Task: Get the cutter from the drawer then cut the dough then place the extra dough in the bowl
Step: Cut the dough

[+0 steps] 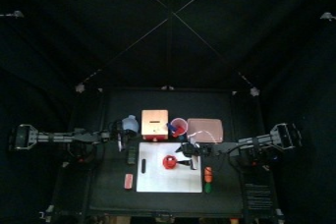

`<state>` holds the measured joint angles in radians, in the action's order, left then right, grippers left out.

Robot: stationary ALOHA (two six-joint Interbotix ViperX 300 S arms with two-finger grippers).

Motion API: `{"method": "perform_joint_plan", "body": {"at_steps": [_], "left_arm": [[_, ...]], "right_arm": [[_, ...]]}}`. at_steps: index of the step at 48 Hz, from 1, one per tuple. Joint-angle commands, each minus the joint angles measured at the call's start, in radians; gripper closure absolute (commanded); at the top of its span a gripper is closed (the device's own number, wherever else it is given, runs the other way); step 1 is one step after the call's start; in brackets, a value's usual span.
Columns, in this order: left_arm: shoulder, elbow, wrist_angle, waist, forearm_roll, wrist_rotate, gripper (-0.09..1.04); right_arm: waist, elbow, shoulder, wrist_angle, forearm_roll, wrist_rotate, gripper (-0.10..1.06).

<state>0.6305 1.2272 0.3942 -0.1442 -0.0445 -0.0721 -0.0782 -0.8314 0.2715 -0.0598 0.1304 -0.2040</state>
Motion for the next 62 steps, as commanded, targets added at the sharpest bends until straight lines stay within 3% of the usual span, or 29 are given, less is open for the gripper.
{"method": "perform_joint_plan", "body": {"at_steps": [1,8,15,36,62], "left_arm": [[-0.011,0.005,0.089,0.06,0.049,-0.005,0.35],[-0.052,0.048,0.206,0.121,0.037,-0.006,0.24],[-0.149,0.051,0.333,0.198,0.012,-0.003,0.22],[-0.667,-0.153,0.545,0.256,0.011,0.003,0.22],[-0.853,-0.328,0.571,0.278,-0.044,0.006,0.1]], "right_arm": [[0.002,-0.091,0.037,-0.179,-0.049,-0.002,0.07],[-0.006,-0.181,0.011,-0.367,-0.137,0.009,0.07],[-0.023,-0.209,-0.046,-0.466,-0.19,0.015,0.08],[-0.058,-0.161,-0.201,-0.503,-0.209,0.015,0.08],[-0.034,-0.15,-0.212,-0.5,-0.209,0.017,0.08]]}}
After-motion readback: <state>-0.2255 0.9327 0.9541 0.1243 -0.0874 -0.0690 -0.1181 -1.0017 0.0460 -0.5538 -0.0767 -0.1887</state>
